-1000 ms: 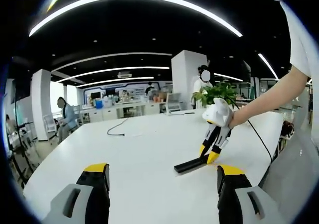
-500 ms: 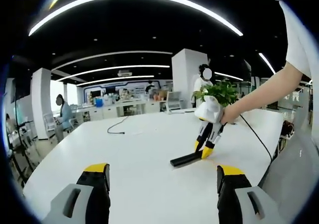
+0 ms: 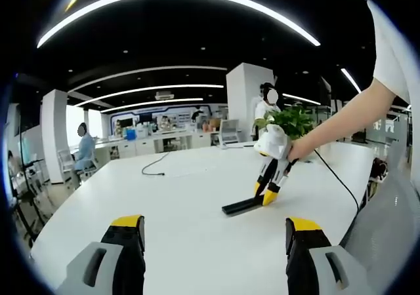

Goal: Press the specified remote control buttons in sequence, fully releasing each button before pressing the next.

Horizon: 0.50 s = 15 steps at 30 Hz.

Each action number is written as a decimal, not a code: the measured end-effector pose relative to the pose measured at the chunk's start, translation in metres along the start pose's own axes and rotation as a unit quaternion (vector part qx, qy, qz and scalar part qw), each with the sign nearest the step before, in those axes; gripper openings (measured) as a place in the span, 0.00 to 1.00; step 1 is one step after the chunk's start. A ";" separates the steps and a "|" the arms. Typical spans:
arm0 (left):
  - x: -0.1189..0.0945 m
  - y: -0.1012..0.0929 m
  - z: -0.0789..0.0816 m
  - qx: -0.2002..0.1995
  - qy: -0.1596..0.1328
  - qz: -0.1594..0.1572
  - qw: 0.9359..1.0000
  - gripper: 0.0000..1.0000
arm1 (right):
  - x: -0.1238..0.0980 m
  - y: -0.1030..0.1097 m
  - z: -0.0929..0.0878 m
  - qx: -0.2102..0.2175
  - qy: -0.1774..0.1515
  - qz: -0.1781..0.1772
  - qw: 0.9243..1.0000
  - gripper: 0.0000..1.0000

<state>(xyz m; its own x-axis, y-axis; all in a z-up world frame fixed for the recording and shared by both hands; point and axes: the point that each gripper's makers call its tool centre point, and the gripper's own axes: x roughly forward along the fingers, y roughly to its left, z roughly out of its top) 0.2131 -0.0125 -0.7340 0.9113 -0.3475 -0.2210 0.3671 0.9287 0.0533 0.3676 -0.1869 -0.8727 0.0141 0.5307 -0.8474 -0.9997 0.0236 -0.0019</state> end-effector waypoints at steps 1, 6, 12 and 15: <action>0.000 0.000 0.000 -0.002 -0.002 0.001 1.000 0.92 | 0.000 0.000 0.002 0.036 -0.017 0.002 0.999 0.23; 0.000 0.003 -0.001 -0.009 0.000 0.003 1.000 0.92 | -0.016 -0.010 0.019 0.198 -0.132 -0.038 0.971 0.44; -0.001 0.003 0.000 -0.010 -0.003 0.003 1.000 0.92 | -0.060 -0.001 0.041 0.226 -0.267 -0.121 0.929 0.81; -0.002 0.002 0.000 -0.012 -0.004 0.002 1.000 0.92 | -0.081 0.009 0.042 0.259 -0.312 -0.146 0.903 0.88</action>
<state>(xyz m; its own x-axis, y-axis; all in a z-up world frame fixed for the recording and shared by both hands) 0.2125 -0.0100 -0.7333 0.9141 -0.3448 -0.2135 0.3592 0.9327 0.0315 0.3586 -0.1935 -0.7819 0.4444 0.8076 -0.3876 -0.8115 0.5462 0.2077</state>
